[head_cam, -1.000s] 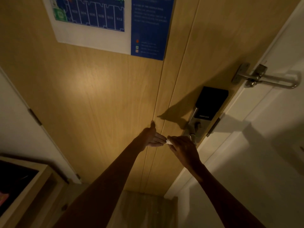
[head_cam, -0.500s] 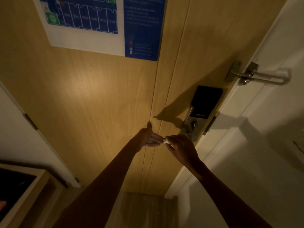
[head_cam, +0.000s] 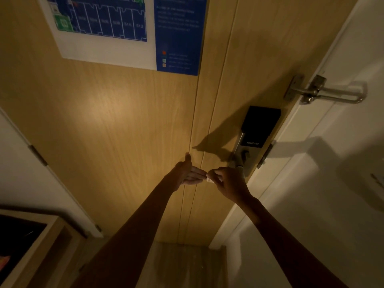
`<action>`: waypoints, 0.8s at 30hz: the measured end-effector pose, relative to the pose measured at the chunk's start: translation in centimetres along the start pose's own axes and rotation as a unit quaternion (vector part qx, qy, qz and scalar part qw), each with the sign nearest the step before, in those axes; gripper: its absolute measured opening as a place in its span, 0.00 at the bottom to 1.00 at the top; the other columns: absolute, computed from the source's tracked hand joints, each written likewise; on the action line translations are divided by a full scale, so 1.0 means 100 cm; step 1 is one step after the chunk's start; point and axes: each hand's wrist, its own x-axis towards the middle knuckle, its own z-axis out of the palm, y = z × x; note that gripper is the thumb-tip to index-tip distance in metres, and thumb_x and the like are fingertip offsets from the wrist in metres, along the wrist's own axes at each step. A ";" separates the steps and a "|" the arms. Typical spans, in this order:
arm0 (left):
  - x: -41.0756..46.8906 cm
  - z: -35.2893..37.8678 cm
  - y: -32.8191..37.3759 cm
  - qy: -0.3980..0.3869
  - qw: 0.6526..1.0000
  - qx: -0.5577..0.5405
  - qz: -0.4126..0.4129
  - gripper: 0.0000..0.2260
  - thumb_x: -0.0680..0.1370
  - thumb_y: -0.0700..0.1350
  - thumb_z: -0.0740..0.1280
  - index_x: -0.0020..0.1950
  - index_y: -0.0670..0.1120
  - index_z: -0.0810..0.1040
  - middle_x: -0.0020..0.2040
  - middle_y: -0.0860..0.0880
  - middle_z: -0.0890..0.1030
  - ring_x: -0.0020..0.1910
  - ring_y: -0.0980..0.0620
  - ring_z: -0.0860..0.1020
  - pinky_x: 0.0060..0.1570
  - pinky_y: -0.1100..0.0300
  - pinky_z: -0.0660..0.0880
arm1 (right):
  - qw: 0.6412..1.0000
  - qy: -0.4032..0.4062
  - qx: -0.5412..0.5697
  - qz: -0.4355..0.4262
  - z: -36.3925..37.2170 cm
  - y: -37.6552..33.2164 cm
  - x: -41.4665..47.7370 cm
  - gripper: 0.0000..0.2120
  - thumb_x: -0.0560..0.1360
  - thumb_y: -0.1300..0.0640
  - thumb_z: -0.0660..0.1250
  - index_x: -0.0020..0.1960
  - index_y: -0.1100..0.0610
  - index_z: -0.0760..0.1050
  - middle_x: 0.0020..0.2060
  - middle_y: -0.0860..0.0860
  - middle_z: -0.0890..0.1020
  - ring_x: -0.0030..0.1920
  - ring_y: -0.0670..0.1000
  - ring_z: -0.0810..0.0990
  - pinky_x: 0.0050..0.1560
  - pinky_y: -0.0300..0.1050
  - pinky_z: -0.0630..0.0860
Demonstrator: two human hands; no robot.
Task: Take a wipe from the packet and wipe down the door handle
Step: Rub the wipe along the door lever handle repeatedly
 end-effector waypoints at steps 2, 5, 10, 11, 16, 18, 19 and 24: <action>0.001 0.000 -0.001 -0.001 1.000 0.001 -0.001 0.40 0.80 0.64 0.40 0.48 0.36 0.83 0.46 0.40 0.85 0.49 0.46 0.84 0.51 0.58 0.80 | 0.997 -0.019 0.059 0.040 -0.001 0.002 0.003 0.13 0.76 0.51 0.69 0.52 0.59 0.82 0.44 0.50 0.86 0.44 0.41 0.82 0.41 0.24 0.75; 0.002 0.000 -0.001 0.000 1.000 0.002 -0.005 0.40 0.80 0.64 0.40 0.47 0.37 0.84 0.47 0.39 0.85 0.49 0.46 0.84 0.51 0.58 0.80 | 0.998 -0.026 0.057 0.017 -0.001 0.009 -0.001 0.16 0.75 0.50 0.69 0.57 0.59 0.81 0.50 0.51 0.85 0.50 0.40 0.82 0.52 0.36 0.79; 0.001 0.002 -0.001 0.006 1.000 -0.001 0.000 0.40 0.80 0.64 0.41 0.48 0.36 0.83 0.47 0.39 0.85 0.47 0.46 0.84 0.48 0.59 0.81 | 0.998 -0.038 0.049 0.025 0.000 0.002 0.004 0.16 0.74 0.51 0.71 0.58 0.59 0.80 0.52 0.51 0.85 0.52 0.43 0.83 0.49 0.26 0.74; 0.001 0.002 -0.001 0.005 1.000 0.001 0.000 0.40 0.80 0.63 0.41 0.48 0.36 0.83 0.47 0.39 0.85 0.47 0.46 0.84 0.49 0.59 0.81 | 0.997 -0.043 0.057 0.036 -0.002 0.002 0.005 0.16 0.74 0.50 0.71 0.58 0.58 0.81 0.52 0.51 0.85 0.52 0.43 0.83 0.49 0.26 0.74; -0.002 0.003 -0.001 0.004 1.000 -0.002 -0.004 0.40 0.80 0.64 0.41 0.49 0.35 0.83 0.49 0.38 0.84 0.47 0.46 0.84 0.46 0.61 0.81 | 0.999 -0.003 -0.031 0.011 -0.003 -0.002 -0.007 0.12 0.75 0.54 0.70 0.55 0.59 0.81 0.46 0.52 0.86 0.48 0.47 0.84 0.50 0.42 0.80; -0.003 0.005 0.000 0.006 1.000 -0.002 -0.003 0.40 0.80 0.63 0.41 0.49 0.35 0.82 0.51 0.38 0.84 0.45 0.47 0.83 0.46 0.60 0.80 | 0.998 0.012 -0.053 -0.004 0.001 -0.012 -0.005 0.10 0.75 0.55 0.70 0.54 0.59 0.81 0.45 0.52 0.86 0.48 0.48 0.84 0.49 0.44 0.80; -0.004 0.006 0.001 0.007 1.000 -0.002 -0.002 0.39 0.80 0.63 0.41 0.50 0.35 0.82 0.52 0.37 0.83 0.45 0.47 0.83 0.47 0.60 0.80 | 0.999 0.011 -0.049 -0.006 0.001 -0.015 -0.003 0.10 0.75 0.55 0.70 0.53 0.60 0.81 0.44 0.53 0.86 0.47 0.49 0.84 0.49 0.44 0.80; -0.011 0.008 0.004 0.002 1.000 0.009 0.000 0.40 0.80 0.63 0.40 0.56 0.33 0.80 0.54 0.36 0.82 0.44 0.48 0.82 0.43 0.62 0.79 | 0.998 0.033 -0.047 0.005 0.000 -0.005 -0.014 0.10 0.74 0.55 0.71 0.54 0.57 0.82 0.45 0.49 0.86 0.47 0.44 0.83 0.49 0.38 0.78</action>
